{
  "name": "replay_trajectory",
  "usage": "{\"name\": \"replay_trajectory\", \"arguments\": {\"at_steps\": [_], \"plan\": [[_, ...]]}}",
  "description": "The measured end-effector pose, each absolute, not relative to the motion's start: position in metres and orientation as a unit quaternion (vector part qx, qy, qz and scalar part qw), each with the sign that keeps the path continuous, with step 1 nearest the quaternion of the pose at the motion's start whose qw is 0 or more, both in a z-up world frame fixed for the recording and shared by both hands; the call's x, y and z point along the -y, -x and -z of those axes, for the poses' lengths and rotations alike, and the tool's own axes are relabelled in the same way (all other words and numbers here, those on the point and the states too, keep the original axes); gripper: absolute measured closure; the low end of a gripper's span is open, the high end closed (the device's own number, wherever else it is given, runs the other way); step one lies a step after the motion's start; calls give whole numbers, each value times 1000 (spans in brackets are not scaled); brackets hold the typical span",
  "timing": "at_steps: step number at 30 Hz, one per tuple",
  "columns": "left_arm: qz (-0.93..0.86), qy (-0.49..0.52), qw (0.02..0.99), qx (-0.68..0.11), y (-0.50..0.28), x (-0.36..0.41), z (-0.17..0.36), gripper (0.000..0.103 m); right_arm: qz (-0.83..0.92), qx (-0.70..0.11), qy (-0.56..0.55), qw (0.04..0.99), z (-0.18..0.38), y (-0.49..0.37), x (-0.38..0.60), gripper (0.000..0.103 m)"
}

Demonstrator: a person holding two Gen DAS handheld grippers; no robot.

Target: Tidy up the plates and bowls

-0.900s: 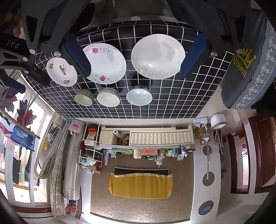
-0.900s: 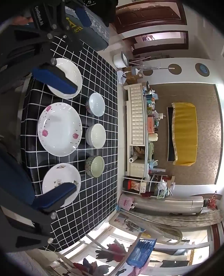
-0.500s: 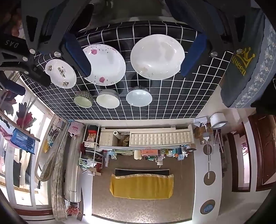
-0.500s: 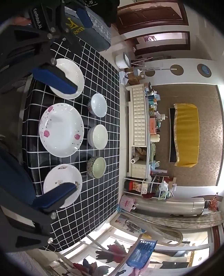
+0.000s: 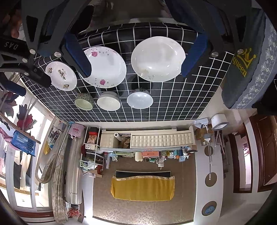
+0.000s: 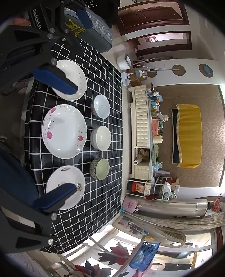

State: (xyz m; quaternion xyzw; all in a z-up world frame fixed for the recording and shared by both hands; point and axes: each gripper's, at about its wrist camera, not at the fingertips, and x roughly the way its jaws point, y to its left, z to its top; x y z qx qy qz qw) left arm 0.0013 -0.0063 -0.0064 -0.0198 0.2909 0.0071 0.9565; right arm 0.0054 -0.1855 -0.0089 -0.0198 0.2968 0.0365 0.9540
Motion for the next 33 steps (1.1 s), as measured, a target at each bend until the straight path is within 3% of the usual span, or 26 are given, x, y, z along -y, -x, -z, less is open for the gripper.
{"name": "replay_trajectory", "arguments": {"at_steps": [33], "plan": [[-3, 20, 954, -300, -2, 10, 9, 0, -45, -310, 15, 950, 14, -4, 184, 0]]}}
